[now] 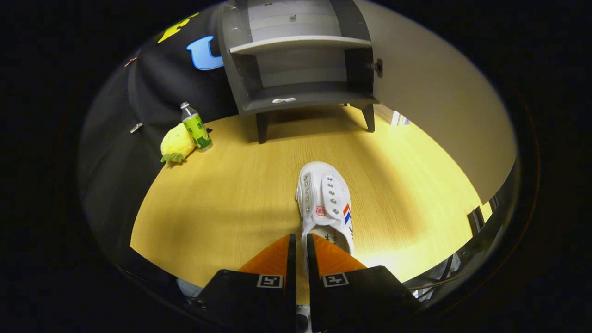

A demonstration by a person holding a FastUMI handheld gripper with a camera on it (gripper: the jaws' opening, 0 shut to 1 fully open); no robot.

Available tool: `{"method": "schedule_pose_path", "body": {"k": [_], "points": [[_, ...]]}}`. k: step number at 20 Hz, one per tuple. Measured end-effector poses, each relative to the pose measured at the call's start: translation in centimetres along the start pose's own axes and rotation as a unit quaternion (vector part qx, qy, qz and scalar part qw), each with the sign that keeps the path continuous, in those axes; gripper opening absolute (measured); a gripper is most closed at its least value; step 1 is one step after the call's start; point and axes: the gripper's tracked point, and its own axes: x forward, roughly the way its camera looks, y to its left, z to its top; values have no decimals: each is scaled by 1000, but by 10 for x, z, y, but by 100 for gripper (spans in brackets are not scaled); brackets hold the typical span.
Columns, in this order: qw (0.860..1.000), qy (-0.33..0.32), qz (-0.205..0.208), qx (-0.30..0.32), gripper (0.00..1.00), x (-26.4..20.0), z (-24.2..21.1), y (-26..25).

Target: Open the shoe cabinet door, grab the shoes and put them into the shoe cabinet, then close the shoe cabinet door.

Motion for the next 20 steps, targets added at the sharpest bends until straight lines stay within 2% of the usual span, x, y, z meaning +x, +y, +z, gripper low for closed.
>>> {"method": "schedule_pose_path", "body": {"k": [8,20], "points": [[1000,10,-3,-6,17,42,-7,1],[998,-31,-34,-33,16,76,14,-9]]}}
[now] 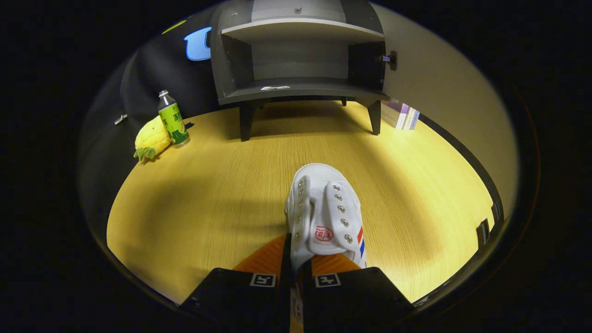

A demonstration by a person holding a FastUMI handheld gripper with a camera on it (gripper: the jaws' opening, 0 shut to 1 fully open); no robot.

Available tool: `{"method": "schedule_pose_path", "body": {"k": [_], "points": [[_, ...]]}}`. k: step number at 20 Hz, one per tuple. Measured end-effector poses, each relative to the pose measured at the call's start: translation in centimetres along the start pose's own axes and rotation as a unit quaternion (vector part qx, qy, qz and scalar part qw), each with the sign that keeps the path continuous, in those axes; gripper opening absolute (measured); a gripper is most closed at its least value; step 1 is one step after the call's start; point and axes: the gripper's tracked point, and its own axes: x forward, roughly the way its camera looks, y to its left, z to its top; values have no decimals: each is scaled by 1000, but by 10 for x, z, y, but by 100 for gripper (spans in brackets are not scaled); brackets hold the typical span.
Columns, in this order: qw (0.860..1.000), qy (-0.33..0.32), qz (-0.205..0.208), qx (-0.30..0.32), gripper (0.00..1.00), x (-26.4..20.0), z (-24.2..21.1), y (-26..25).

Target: Open the shoe cabinet door, grab the shoes and put them into the shoe cabinet, then close the shoe cabinet door.

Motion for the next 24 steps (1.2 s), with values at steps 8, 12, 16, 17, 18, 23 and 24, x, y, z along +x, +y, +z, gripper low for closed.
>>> {"method": "schedule_pose_path", "body": {"k": [8,12,16,17,18,23,24], "points": [[1000,-6,18,1,5,0,0,4],[1000,-5,28,7,5,6,1,5],[999,-4,31,-5,4,-1,7,1],[999,-9,32,-6,4,-4,13,0],[999,-13,33,-7,4,-7,18,-1],[999,-35,42,-3,4,-35,57,0],[998,-46,42,-3,4,-45,71,0]]}}
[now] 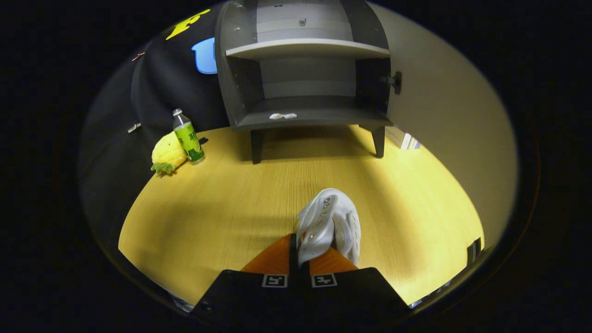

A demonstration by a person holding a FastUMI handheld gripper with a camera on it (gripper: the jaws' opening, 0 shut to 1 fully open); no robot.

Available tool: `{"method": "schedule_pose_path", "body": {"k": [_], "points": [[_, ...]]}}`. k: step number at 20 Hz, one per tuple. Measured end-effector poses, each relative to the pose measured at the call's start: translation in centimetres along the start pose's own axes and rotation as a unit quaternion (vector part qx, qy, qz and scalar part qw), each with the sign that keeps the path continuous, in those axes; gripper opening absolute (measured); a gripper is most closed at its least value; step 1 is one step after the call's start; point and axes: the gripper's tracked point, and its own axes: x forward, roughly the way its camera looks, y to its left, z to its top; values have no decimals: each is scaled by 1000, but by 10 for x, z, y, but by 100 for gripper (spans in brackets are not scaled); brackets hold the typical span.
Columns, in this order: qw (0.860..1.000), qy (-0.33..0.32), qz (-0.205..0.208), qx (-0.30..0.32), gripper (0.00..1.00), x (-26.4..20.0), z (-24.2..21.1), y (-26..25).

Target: Open the shoe cabinet door, grab the shoes and put them into the shoe cabinet, then close the shoe cabinet door.

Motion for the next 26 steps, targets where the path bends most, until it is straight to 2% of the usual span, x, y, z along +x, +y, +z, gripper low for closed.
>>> {"method": "schedule_pose_path", "body": {"k": [7,12,17,22,26], "points": [[993,-113,6,-17,4,-67,153,11],[981,-189,12,-29,4,-80,265,13],[971,-230,13,-57,4,-42,361,7],[963,-257,13,-74,4,34,442,-5],[967,-242,16,-84,3,97,466,-10]]}}
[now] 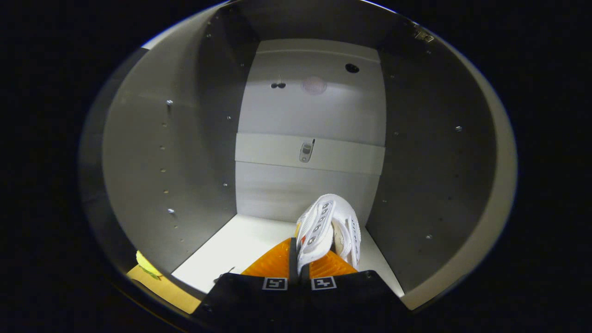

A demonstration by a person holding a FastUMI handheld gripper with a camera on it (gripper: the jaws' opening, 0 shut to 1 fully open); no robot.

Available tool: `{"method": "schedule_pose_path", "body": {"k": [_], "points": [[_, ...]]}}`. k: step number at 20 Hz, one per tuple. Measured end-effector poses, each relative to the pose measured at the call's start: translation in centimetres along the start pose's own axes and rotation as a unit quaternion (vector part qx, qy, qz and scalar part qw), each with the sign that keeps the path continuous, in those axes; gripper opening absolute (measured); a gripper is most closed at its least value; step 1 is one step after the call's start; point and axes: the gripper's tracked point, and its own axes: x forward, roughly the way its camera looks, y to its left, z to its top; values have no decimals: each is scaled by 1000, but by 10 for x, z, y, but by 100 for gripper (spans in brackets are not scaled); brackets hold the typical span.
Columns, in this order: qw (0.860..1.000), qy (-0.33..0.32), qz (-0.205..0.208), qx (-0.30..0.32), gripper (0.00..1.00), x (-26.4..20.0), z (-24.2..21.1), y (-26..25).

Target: Open the shoe cabinet door, grab the shoes and put them into the shoe cabinet, then close the shoe cabinet door.

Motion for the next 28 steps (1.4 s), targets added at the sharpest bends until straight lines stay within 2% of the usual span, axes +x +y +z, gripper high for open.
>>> {"method": "schedule_pose_path", "body": {"k": [3,7,11,16,19,25,28], "points": [[1000,22,8,-2,4,31,-18,-1],[999,40,15,-10,4,47,-32,0],[998,56,24,-14,4,51,-42,7],[997,74,3,-25,4,50,-50,7],[996,91,-6,-16,12,48,-56,6],[995,98,-3,-15,47,36,-56,7],[995,96,-1,-13,58,28,-52,11]]}}
